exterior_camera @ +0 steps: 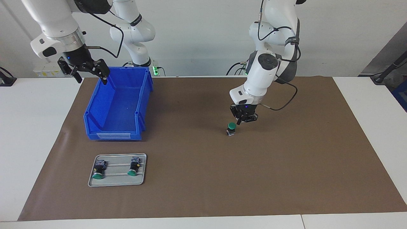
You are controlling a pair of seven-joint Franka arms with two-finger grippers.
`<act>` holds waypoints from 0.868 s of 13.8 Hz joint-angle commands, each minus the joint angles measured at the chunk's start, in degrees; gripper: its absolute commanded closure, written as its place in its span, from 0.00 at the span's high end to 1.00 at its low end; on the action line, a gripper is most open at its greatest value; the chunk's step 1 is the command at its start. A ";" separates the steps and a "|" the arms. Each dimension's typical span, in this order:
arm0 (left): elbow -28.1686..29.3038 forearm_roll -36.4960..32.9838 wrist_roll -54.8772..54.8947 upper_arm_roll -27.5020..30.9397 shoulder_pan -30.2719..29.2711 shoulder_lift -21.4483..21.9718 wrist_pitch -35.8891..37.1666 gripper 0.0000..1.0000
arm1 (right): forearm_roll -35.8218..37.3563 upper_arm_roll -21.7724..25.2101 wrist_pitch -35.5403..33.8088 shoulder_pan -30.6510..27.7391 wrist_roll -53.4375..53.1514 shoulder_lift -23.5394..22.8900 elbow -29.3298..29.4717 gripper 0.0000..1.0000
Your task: Place and press button with both arms
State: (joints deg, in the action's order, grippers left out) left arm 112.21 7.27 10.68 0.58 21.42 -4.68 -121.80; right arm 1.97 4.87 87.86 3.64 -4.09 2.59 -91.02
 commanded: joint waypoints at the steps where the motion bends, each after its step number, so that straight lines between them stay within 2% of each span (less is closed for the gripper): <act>1: 0.55 -0.76 -0.75 -0.40 -5.66 3.70 4.62 1.00 | -1.35 0.06 0.39 -0.21 1.28 0.93 -1.00 1.00; 4: -3.21 -1.55 -0.31 -0.40 -12.43 5.12 11.12 1.00 | -1.35 0.14 0.39 -0.21 1.28 1.02 -1.00 1.00; 6: -9.61 -5.05 -0.14 -0.40 -14.72 5.03 17.53 1.00 | -1.35 0.06 0.39 -0.21 1.28 1.02 -1.00 1.00; 10: -25.52 -5.77 -0.05 -0.40 -18.42 2.05 30.45 1.00 | -1.35 0.14 0.39 -0.21 1.28 0.93 -1.00 1.00; 12: -31.07 -5.60 -0.05 -0.40 -20.09 0.64 34.95 1.00 | -1.44 -0.03 -0.75 -0.03 1.45 1.10 -1.09 1.00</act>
State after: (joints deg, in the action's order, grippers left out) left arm 88.80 2.68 11.07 0.90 3.18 -0.21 -91.85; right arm 1.96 4.85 87.70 3.64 -4.09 2.59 -91.02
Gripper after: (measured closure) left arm 0.000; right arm 0.000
